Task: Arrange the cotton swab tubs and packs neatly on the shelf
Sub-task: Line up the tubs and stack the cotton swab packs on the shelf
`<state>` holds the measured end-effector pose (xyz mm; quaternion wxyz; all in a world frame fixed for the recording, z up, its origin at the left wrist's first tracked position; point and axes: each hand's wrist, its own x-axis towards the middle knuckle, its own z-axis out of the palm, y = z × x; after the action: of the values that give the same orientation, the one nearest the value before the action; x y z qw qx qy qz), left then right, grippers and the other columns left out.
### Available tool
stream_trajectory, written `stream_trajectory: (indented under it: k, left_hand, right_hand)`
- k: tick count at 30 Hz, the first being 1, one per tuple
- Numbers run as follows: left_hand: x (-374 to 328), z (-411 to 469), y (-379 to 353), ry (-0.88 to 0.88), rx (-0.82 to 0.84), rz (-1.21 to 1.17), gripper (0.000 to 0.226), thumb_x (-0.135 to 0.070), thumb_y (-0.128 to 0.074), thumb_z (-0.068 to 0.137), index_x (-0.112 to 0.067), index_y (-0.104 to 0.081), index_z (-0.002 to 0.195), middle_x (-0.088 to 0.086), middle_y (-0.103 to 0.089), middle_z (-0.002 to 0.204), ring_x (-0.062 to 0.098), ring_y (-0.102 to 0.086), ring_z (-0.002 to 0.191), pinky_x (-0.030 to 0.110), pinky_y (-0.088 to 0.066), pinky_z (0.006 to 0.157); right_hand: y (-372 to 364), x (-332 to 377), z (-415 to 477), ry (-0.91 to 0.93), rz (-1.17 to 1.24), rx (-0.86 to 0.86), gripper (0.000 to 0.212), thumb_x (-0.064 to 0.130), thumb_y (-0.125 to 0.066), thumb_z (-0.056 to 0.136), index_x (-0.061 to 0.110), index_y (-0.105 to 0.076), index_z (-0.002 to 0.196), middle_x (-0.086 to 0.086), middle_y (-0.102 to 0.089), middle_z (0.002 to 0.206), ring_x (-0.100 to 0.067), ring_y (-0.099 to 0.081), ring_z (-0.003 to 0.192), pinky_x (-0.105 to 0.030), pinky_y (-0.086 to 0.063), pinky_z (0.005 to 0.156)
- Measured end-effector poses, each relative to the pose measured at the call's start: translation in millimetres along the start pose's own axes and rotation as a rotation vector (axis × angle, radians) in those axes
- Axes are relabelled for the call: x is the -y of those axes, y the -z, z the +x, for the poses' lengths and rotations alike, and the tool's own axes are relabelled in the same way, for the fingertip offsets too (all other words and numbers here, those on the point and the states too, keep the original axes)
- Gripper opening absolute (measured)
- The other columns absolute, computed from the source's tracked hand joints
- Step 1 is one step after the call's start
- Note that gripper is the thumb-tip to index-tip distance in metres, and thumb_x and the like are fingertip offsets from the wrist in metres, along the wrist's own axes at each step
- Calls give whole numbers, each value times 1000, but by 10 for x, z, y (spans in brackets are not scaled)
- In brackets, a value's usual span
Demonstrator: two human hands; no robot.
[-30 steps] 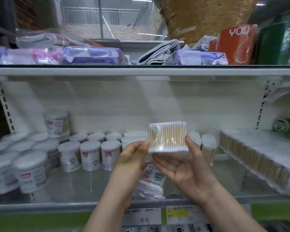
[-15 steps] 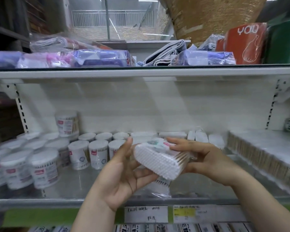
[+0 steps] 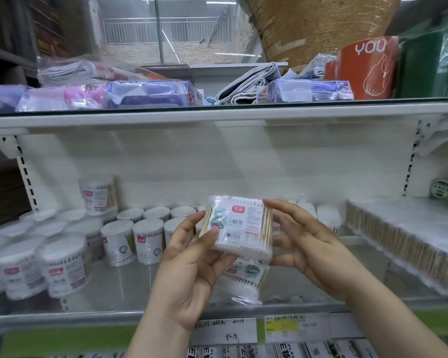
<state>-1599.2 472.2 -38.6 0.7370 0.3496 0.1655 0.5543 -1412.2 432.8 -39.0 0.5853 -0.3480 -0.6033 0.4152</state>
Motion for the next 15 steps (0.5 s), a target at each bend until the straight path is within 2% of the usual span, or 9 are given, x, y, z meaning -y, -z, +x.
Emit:
stream_trajectory:
  k: [2,5,7,9,11,15]
  left_hand:
    - [25,-19,-8,-25,7,1,39,1,-59,71,-16,-58,107,21,-67,114,36,-67,97,54,-52,80]
    - [39,-49,-20,-61,17,13,40,2,-59,70,-16,-58,106,21,-66,115,38,-65,102,53,-53,81]
    - [44,-70,-26,-91,22,17,39,2,-59,69,-17,-58,104,21,-66,115,39,-65,103,54,-52,82]
    - [54,-95,-36,-127,25,23,39,3,-59,69,-17,-59,102,21,-66,115,39,-64,104,56,-51,83]
    - [67,-124,-53,-158,32,36,38,3,-59,68,-18,-60,100,19,-68,113,38,-65,104,55,-51,84]
    - [86,-163,-87,-202,42,71,37,3,-59,68,-17,-59,98,16,-70,108,33,-68,99,53,-53,82]
  right_hand:
    - [-39,-12,1,23,1,-31,58,56,-72,66,35,-60,119,-3,-67,120,-28,-67,104,-43,-57,79]
    - [-71,-19,3,43,1,-77,66,53,-78,60,37,-58,120,-8,-69,115,-27,-67,103,-41,-57,78]
    - [-82,6,-15,58,-20,-86,61,45,-78,64,36,-57,121,-7,-70,114,-26,-68,102,-42,-58,78]
    - [-99,59,-43,70,-35,-103,50,28,-70,73,31,-55,120,-5,-71,112,-25,-69,99,-42,-58,79]
    - [-110,91,-70,83,-41,-107,47,15,-62,75,29,-53,119,-4,-72,110,-23,-70,96,-37,-59,75]
    - [-110,106,-114,111,-56,-118,46,10,-60,74,29,-53,115,-3,-72,107,-20,-71,91,-27,-56,68]
